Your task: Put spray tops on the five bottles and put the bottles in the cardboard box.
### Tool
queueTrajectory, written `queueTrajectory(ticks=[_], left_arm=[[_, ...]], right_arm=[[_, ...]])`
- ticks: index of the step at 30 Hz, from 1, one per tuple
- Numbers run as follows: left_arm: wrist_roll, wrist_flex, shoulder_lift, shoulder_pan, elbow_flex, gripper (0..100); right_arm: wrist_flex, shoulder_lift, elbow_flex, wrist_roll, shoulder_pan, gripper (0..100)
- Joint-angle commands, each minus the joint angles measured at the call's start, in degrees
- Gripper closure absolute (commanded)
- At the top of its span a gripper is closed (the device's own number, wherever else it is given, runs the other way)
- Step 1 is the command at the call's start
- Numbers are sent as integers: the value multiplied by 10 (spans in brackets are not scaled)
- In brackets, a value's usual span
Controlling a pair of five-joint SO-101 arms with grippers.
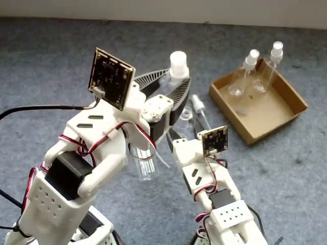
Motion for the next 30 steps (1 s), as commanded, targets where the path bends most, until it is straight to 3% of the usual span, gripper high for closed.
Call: queueTrajectory(ticks=[1, 8, 16, 19, 25, 30], left_arm=[[6, -3, 0, 6, 13, 995], [6, -91, 1, 6, 80, 995], [5, -100, 3, 9, 204, 995], [5, -164, -1, 9, 274, 995], [2, -367, -2, 9, 412, 995], [2, -363, -2, 9, 428, 995]], right_arm=[[0, -6, 80, -6, -5, 964], [1, -6, 80, -6, -5, 964], [1, -6, 80, -6, -5, 964], [1, -6, 80, -6, -5, 964], [1, -6, 80, -6, -5, 964], [11, -7, 80, -6, -5, 964]])
